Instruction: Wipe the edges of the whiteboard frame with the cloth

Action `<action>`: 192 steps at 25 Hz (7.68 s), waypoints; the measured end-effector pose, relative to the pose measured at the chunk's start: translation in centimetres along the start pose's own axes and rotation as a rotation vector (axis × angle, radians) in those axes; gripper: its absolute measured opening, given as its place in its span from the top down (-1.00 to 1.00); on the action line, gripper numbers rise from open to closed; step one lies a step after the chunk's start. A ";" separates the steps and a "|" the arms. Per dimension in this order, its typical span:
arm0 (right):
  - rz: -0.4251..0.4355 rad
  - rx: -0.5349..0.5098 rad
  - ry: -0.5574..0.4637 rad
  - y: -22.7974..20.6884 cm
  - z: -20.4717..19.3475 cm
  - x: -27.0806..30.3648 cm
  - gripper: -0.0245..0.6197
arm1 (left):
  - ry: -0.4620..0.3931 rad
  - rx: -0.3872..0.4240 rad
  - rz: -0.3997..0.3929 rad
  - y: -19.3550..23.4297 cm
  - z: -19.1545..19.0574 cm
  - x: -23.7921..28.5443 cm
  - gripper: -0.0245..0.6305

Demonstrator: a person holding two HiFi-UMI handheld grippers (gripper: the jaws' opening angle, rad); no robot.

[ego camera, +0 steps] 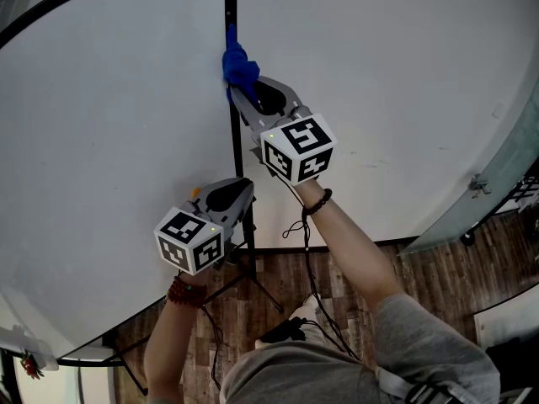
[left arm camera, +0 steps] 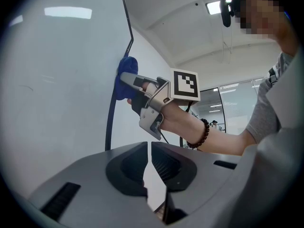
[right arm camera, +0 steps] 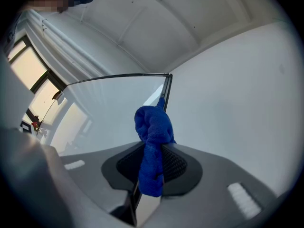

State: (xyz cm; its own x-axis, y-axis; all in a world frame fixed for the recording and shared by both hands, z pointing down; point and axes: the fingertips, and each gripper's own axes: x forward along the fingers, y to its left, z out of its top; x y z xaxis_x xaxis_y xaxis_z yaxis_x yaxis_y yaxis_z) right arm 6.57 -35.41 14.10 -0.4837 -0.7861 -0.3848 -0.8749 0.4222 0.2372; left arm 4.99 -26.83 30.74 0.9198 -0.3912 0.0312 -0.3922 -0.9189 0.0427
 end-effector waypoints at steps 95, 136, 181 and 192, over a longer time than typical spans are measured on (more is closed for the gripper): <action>0.012 0.037 -0.021 1.0 -1.8 -1.2 0.64 | 0.057 -0.029 0.056 0.4 -2.5 -2.5 0.83; -0.025 0.127 0.118 3.0 -10.5 -4.0 0.64 | 0.084 -0.057 0.044 1.2 -5.6 -1.6 0.83; -0.014 0.364 0.354 7.7 -22.9 -8.9 0.64 | 0.120 -0.081 0.108 0.7 -10.3 -2.5 0.83; 0.003 0.430 0.379 8.6 -25.2 -9.5 0.64 | 0.120 -0.092 0.143 1.0 -10.9 -4.4 0.83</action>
State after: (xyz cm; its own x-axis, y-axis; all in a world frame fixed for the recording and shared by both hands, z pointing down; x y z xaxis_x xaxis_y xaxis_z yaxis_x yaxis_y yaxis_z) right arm 4.22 -35.68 42.30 -0.5127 -0.8583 -0.0189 -0.8432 0.5076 -0.1770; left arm 0.38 -25.50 41.55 0.8488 -0.5033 0.1617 -0.5232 -0.8438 0.1199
